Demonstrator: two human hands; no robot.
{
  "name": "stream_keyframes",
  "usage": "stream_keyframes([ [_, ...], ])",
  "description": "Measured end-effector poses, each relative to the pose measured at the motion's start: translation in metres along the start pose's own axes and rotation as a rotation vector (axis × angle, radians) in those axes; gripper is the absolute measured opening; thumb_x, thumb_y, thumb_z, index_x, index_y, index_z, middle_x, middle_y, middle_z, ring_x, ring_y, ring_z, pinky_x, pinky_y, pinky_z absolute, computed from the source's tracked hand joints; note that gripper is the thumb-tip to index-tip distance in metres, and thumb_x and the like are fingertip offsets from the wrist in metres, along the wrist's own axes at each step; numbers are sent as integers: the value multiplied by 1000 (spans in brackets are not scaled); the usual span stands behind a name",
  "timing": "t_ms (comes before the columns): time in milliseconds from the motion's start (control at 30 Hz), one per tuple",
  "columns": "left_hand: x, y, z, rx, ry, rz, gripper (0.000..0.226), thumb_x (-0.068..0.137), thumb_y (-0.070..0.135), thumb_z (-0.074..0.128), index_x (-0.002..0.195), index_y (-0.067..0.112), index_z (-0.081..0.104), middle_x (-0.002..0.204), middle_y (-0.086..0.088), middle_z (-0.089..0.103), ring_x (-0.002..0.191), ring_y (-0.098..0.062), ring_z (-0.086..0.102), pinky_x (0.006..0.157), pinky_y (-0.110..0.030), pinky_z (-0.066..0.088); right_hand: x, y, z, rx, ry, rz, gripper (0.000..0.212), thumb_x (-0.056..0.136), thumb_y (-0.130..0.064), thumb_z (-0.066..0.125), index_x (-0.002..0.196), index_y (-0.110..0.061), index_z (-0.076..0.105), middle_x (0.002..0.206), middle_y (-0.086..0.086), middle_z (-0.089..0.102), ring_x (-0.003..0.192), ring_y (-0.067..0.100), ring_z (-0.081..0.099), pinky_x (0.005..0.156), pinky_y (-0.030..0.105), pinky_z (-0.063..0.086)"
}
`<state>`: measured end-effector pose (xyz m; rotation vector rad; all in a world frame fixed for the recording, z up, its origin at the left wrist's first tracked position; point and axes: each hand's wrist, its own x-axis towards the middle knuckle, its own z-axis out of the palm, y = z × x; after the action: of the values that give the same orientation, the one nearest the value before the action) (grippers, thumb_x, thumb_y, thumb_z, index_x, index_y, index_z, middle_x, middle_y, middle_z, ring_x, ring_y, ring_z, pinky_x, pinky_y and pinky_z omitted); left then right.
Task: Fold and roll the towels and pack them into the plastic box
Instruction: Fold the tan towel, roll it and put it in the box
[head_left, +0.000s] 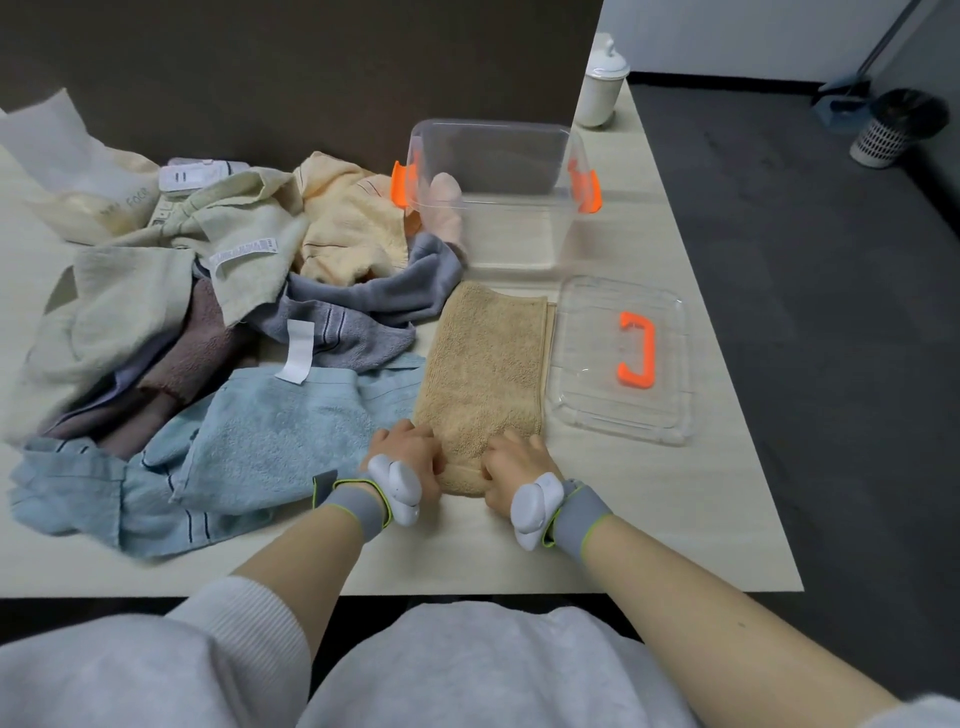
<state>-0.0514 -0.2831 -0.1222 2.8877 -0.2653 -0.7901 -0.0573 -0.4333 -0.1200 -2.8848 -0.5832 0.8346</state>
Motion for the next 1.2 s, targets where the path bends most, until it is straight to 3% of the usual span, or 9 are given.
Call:
stream_keyframes([
  [133, -4, -4, 2, -19, 42, 51, 38, 76, 7, 50, 109, 24, 59, 117, 7, 56, 117, -19, 40, 90, -24, 25, 5, 3, 2, 43, -10, 37, 29, 93, -14, 43, 114, -12, 63, 130, 4, 44, 129, 23, 31, 104, 37, 25],
  [300, -1, -2, 1, -7, 46, 52, 32, 91, 17, 43, 115, 25, 63, 118, 7, 61, 123, -18, 39, 100, -26, 25, 9, 8, 3, 29, -54, 101, 30, 97, -15, 38, 118, -14, 59, 133, 2, 43, 130, 22, 30, 99, 37, 28],
  [400, 2, -2, 5, -108, 4, -55, 30, 94, 22, 42, 114, 29, 64, 119, 0, 59, 121, -26, 44, 100, -26, 29, 9, 10, 0, 84, -38, 127, 30, 98, -14, 33, 121, -15, 52, 132, 3, 49, 128, 22, 36, 100, 38, 28],
  [467, 3, -1, 5, -205, 0, -141, 28, 94, 26, 45, 117, 29, 62, 120, -5, 58, 117, -30, 50, 99, -29, 37, 10, 11, 1, 175, -6, 146, 21, 97, -12, 33, 110, -21, 48, 127, 5, 54, 121, 23, 46, 98, 38, 30],
  [533, 5, 1, 5, -290, 41, -159, 22, 93, 23, 48, 111, 22, 60, 115, -4, 61, 109, -27, 56, 92, -30, 42, 10, 12, 1, 243, 50, 159, 14, 96, -11, 37, 98, -24, 42, 123, 7, 54, 116, 25, 49, 95, 36, 31],
  [667, 7, 3, 3, -358, 148, -157, 10, 91, 11, 50, 88, 21, 48, 98, -1, 44, 88, -23, 49, 73, -24, 32, 6, 16, 1, 156, 160, 90, 23, 95, -15, 43, 109, -13, 61, 123, 8, 48, 123, 24, 38, 96, 35, 29],
  [867, 11, 3, 5, -111, 196, -114, 26, 91, 13, 47, 108, 21, 65, 118, 2, 57, 116, -21, 44, 88, -27, 33, -7, 18, 5, 40, 139, -65, 31, 90, -27, 51, 113, -11, 64, 123, 5, 46, 125, 22, 33, 95, 34, 24],
  [1100, 1, 5, 0, -41, 173, -30, 27, 87, 25, 53, 112, 29, 63, 119, 7, 51, 117, -18, 39, 90, -25, 23, 14, 15, -11, 163, -42, 127, 30, 92, -12, 44, 114, -15, 64, 136, 3, 42, 132, 22, 28, 104, 36, 26],
  [1200, 3, 4, -3, -16, 123, -34, 29, 92, 24, 46, 116, 29, 61, 123, 8, 51, 122, -18, 37, 97, -28, 24, 17, 15, -15, 161, -88, 157, 23, 92, -11, 43, 97, -19, 64, 137, 3, 41, 133, 21, 29, 104, 36, 26],
])
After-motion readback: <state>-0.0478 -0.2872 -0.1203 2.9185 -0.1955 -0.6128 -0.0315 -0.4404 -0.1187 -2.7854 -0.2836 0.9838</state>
